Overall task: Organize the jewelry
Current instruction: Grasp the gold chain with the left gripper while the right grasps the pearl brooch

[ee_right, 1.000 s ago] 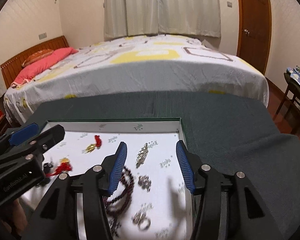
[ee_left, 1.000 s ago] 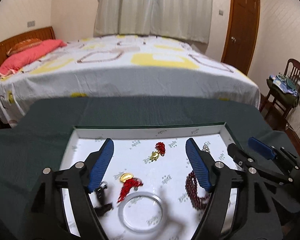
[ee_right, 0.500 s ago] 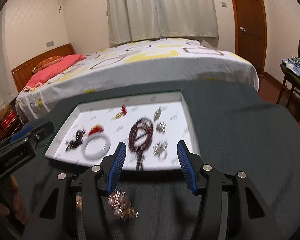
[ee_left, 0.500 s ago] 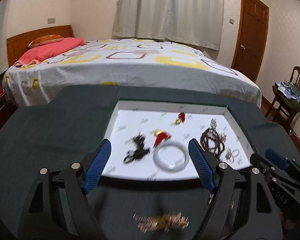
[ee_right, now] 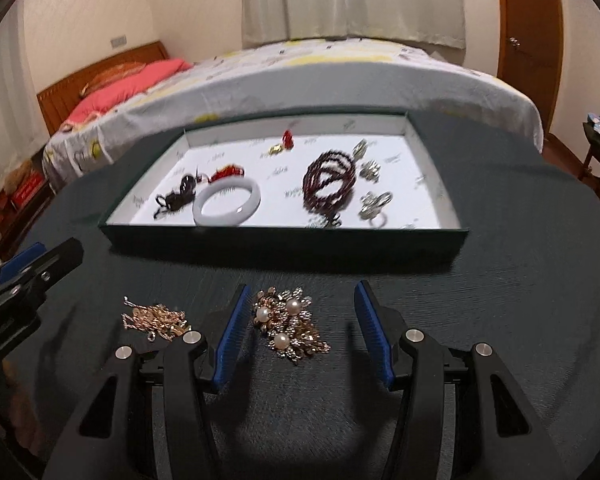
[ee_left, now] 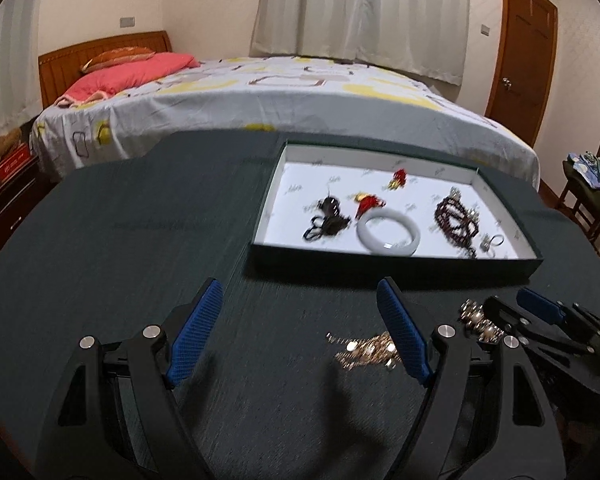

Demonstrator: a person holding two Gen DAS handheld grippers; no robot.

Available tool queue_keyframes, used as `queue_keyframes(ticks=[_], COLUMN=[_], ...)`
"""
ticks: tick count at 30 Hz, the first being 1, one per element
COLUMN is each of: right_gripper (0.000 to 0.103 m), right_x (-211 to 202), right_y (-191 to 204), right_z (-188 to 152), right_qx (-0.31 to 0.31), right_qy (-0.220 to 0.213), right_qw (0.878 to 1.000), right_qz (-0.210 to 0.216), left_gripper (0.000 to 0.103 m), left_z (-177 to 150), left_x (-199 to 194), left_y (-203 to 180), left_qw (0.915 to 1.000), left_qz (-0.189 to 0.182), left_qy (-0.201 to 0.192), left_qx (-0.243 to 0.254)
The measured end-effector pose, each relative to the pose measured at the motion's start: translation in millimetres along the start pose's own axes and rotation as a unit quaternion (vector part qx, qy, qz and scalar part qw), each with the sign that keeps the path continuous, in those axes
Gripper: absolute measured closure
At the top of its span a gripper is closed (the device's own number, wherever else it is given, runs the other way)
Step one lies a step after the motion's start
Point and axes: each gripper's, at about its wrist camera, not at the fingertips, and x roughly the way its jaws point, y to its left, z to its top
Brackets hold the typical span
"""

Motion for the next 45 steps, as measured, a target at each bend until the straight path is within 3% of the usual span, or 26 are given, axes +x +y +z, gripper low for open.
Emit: queue_keyframes(ticks=[3, 6, 7, 8, 11, 24, 33, 35, 39, 42, 45], right_gripper=[0.05, 0.052, 0.056, 0.069, 0.078, 0.08, 0.081, 0.081, 0.081, 0.081, 0.081], right_x=[13.7, 13.4, 12.7, 11.6, 8.5, -16.4, -29.1, -29.8, -31.7, -32.2, -31.8], right_y=[3.2, 6.9, 7.2, 7.7, 7.6, -24.8, -47.9, -50.3, -50.6, -50.8, -50.7], right_z=[-2.8, -6.4, -6.6, -7.4, -9.9, -16.2, -21.5, -22.1, -22.5, -22.8, -23.0], right_qx=[-0.005, -0.017, -0.018, -0.019, -0.022, 0.013, 0.031, 0.035, 0.038, 0.04, 0.04], right_qy=[0.03, 0.031, 0.031, 0.03, 0.032, 0.011, 0.0, -0.001, -0.004, -0.005, -0.005], right_qw=[1.0, 0.999, 0.999, 0.999, 0.999, 1.0, 0.999, 0.999, 0.999, 0.999, 0.999], right_qz=[0.0, -0.004, 0.001, 0.005, 0.018, 0.013, 0.01, 0.013, 0.018, 0.021, 0.021], left_gripper=[0.025, 0.025, 0.025, 0.025, 0.025, 0.025, 0.025, 0.028, 0.049, 0.052, 0.07], left_z=[-6.3, -11.0, -12.4, -13.2, -16.0, -27.2, -30.5, -30.7, -32.5, -32.5, -33.0], left_x=[1.2, 2.4, 2.8, 3.6, 5.1, 11.3, 31.3, 34.1, 40.9, 39.7, 37.0], left_y=[2.6, 1.4, 0.2, -1.0, -4.3, -32.2, -49.3, -51.8, -54.7, -55.5, -60.1], left_qw=[1.0, 0.9999, 0.9999, 0.9999, 0.9998, 0.9985, 0.9961, 0.9955, 0.9932, 0.9932, 0.992], left_qz=[-0.001, -0.002, -0.002, -0.004, -0.008, -0.032, -0.047, -0.05, -0.057, -0.06, -0.073], left_qy=[0.007, 0.01, 0.012, 0.014, 0.018, 0.033, 0.065, 0.071, 0.091, 0.089, 0.085], left_qx=[-0.002, 0.003, 0.004, 0.005, 0.007, 0.03, 0.036, 0.038, 0.045, 0.046, 0.058])
